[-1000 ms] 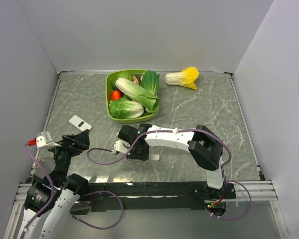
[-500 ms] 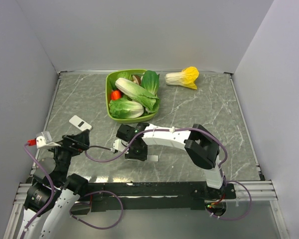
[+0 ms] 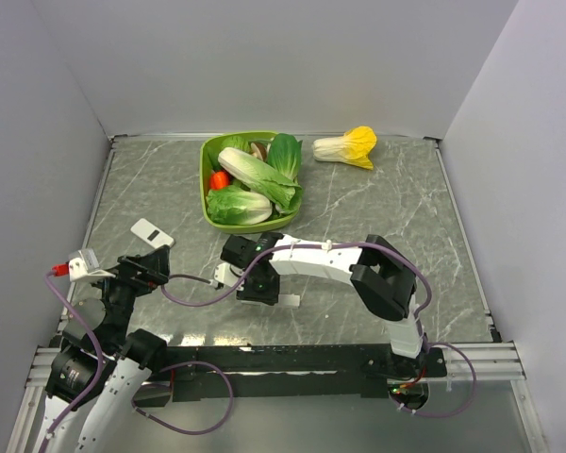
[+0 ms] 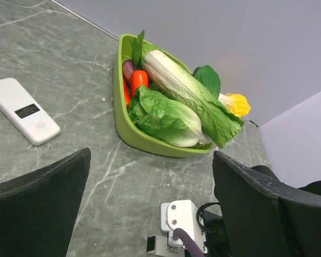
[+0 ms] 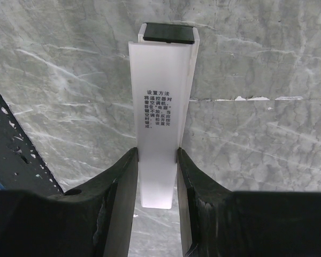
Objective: Load the batteries into the remote control
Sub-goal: Load the battery cover into the remote control.
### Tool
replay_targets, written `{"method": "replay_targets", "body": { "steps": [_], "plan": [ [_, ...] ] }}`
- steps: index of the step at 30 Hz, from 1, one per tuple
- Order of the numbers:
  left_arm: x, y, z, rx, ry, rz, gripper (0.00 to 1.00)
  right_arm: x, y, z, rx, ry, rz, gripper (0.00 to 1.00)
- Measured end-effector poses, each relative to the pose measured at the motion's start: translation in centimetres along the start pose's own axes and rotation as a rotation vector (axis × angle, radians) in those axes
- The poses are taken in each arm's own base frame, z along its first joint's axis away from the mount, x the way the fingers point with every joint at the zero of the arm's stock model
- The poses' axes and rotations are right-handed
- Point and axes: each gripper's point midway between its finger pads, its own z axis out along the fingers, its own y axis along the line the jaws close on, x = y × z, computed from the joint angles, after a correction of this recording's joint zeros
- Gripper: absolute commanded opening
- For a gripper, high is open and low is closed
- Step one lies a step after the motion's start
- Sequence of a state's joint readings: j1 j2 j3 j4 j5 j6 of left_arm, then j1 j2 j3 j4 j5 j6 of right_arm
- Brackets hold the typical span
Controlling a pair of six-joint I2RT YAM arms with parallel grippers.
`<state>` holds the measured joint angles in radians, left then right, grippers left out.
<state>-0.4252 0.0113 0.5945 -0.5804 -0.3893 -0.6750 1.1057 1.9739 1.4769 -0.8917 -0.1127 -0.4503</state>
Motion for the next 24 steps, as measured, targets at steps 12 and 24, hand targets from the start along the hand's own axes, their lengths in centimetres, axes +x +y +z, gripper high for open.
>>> {"method": "replay_targets", "body": {
  "steps": [12, 24],
  "plan": [
    [-0.05, 0.05, 0.02, -0.003, -0.003, 0.000, 0.99, 0.24, -0.12, -0.57, 0.020, -0.003, 0.011, 0.27],
    [0.01, -0.03, 0.00, 0.001, 0.001, 0.000, 0.99, 0.48, 0.09, -0.20, 0.011, -0.001, 0.015, 0.27]
  ]
}}
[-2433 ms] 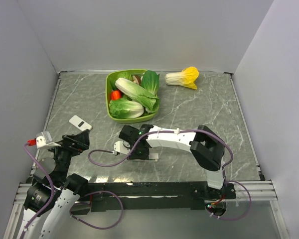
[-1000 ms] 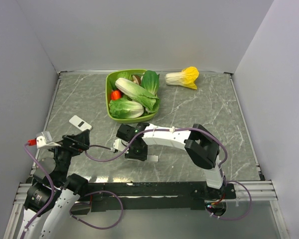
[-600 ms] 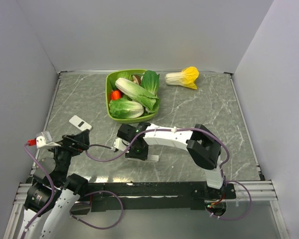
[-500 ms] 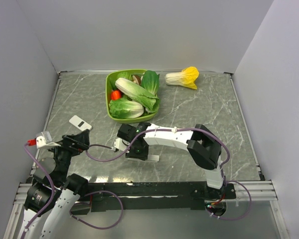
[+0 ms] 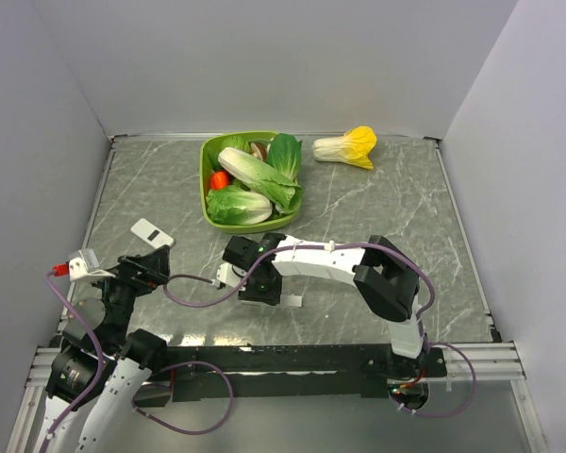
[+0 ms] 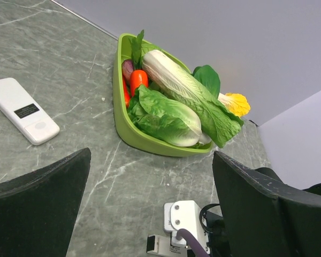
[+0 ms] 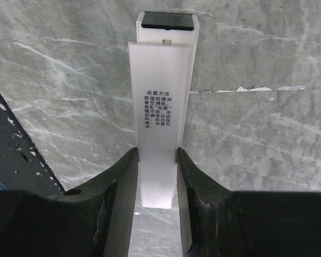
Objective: Load the batteries into the remote control
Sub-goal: Load the battery cover into the remote control.
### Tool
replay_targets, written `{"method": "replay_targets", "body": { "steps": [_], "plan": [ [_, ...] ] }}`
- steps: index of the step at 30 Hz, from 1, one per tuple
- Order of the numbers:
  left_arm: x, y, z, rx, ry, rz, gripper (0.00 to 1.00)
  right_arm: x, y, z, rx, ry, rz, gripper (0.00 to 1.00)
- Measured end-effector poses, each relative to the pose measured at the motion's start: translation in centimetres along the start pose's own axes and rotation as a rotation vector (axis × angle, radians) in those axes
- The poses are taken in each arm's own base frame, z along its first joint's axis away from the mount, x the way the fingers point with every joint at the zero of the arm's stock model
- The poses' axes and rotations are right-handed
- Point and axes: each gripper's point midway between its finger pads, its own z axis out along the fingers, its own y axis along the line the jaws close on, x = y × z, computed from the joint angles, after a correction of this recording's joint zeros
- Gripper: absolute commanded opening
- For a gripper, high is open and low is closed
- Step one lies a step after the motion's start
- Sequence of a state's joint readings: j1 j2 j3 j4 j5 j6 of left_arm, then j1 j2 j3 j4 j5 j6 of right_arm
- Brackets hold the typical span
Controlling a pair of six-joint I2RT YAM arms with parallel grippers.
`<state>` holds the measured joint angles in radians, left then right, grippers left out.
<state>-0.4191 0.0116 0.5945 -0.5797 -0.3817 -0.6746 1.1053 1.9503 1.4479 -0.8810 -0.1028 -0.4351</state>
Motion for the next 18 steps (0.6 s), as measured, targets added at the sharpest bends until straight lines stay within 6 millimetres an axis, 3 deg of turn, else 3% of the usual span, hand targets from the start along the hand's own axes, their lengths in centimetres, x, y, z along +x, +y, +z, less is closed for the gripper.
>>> {"method": "replay_targets", "body": {
  "steps": [18],
  "plan": [
    [0.06, 0.02, 0.02, 0.000, 0.002, 0.001, 0.99, -0.08, -0.02, 0.05, -0.011, -0.009, 0.006, 0.32]
  ]
}}
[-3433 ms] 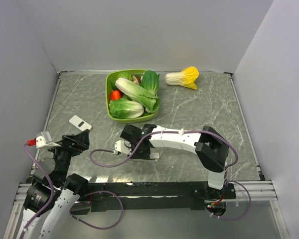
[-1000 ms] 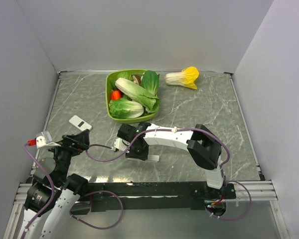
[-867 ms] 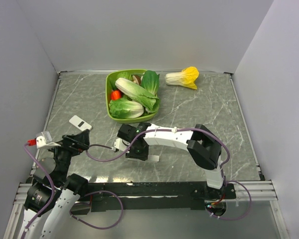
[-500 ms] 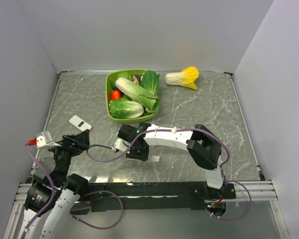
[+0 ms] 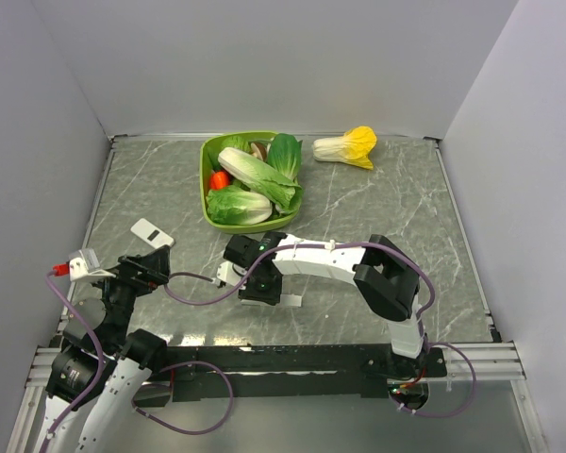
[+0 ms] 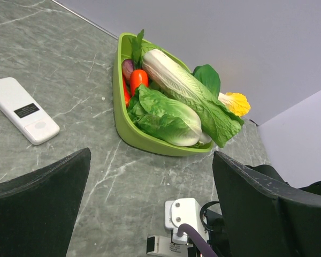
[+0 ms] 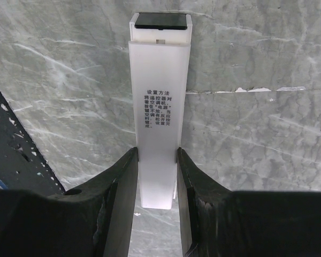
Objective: Load the batteries into the remote control
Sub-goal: Load the battery cover into the remote control.
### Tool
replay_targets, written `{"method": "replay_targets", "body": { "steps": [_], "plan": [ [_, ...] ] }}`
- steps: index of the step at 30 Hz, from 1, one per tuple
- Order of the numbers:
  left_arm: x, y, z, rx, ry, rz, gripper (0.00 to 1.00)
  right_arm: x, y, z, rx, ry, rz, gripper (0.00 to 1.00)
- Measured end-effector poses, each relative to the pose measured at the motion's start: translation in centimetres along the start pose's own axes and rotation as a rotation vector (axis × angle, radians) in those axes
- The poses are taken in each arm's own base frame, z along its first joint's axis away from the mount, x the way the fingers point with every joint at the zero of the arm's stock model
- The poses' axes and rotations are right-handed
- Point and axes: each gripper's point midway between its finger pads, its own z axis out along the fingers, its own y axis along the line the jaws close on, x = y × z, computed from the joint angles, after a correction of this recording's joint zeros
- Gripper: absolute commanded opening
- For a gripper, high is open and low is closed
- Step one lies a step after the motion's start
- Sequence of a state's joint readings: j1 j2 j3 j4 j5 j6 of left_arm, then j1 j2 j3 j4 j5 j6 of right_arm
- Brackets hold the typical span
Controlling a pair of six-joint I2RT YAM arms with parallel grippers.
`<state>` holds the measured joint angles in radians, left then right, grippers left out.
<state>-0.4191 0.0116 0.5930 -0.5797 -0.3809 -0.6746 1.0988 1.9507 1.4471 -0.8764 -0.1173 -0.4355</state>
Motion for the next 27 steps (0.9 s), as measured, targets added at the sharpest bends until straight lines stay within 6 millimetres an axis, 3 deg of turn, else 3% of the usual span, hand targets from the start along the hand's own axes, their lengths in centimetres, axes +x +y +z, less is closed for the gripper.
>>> {"method": "replay_targets", "body": {
  "steps": [27],
  "plan": [
    [0.07, 0.01, 0.08, -0.002, 0.004, 0.002, 0.99, -0.26, -0.23, 0.06, 0.005, -0.010, -0.024, 0.37]
  ]
}}
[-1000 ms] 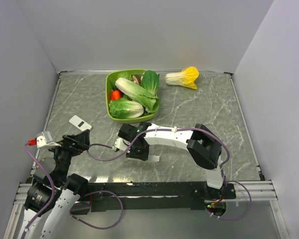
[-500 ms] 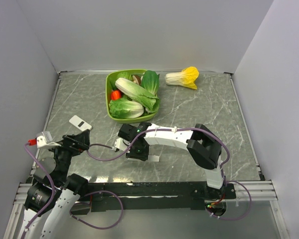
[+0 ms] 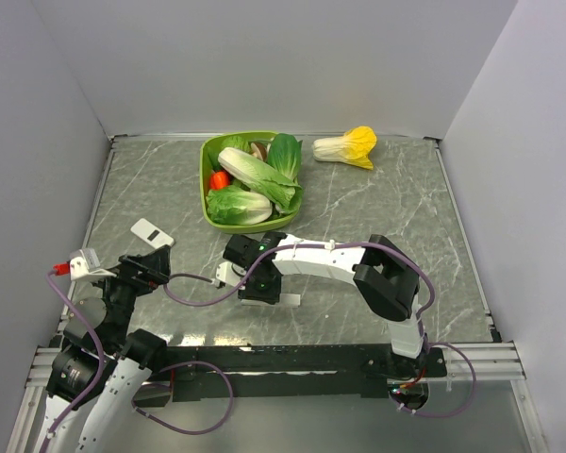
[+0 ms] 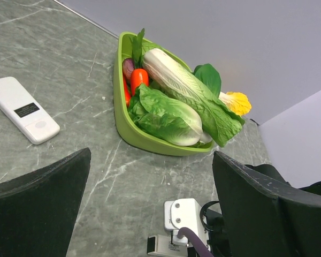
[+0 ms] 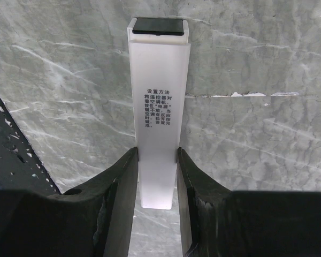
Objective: Load the batteries into the remote control
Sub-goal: Load the battery cover into the remote control.
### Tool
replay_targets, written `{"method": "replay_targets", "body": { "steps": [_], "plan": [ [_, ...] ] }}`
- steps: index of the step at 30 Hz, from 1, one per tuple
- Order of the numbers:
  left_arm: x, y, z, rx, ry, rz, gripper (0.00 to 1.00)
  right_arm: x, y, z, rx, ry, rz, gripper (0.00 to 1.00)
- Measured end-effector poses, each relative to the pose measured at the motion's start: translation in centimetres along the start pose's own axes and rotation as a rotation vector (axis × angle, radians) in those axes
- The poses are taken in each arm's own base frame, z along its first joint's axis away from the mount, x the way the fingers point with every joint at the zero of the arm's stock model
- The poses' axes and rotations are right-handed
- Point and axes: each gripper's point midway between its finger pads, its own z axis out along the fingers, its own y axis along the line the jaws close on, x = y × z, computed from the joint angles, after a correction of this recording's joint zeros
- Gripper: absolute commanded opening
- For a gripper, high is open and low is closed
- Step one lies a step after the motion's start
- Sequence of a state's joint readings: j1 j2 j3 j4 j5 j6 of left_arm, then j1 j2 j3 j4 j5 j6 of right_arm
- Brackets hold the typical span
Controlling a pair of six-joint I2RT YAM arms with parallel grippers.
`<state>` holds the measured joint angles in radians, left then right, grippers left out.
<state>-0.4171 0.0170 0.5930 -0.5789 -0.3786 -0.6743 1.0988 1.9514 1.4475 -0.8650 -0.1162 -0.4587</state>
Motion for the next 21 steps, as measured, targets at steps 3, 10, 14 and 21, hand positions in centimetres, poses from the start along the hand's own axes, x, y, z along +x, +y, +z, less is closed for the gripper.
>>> {"method": "replay_targets", "body": {
  "steps": [3, 10, 14, 21],
  "plan": [
    [-0.02, 0.01, 0.00, -0.001, -0.001, 0.000, 0.99, 0.03, -0.04, 0.02, 0.001, 0.002, -0.005, 0.37],
    [-0.19, -0.26, 0.03, 0.010, -0.007, -0.004, 0.99, 0.10, -0.01, -0.09, -0.002, 0.007, -0.010, 0.44],
    [-0.20, -0.28, 0.03, 0.011, -0.007, -0.004, 0.99, -0.01, 0.03, -0.25, -0.005, 0.005, -0.010, 0.45],
    [-0.14, -0.36, 0.01, 0.016, -0.003, -0.004, 0.99, 0.00, 0.31, -0.24, -0.020, 0.003, -0.010, 0.45]
  ]
}}
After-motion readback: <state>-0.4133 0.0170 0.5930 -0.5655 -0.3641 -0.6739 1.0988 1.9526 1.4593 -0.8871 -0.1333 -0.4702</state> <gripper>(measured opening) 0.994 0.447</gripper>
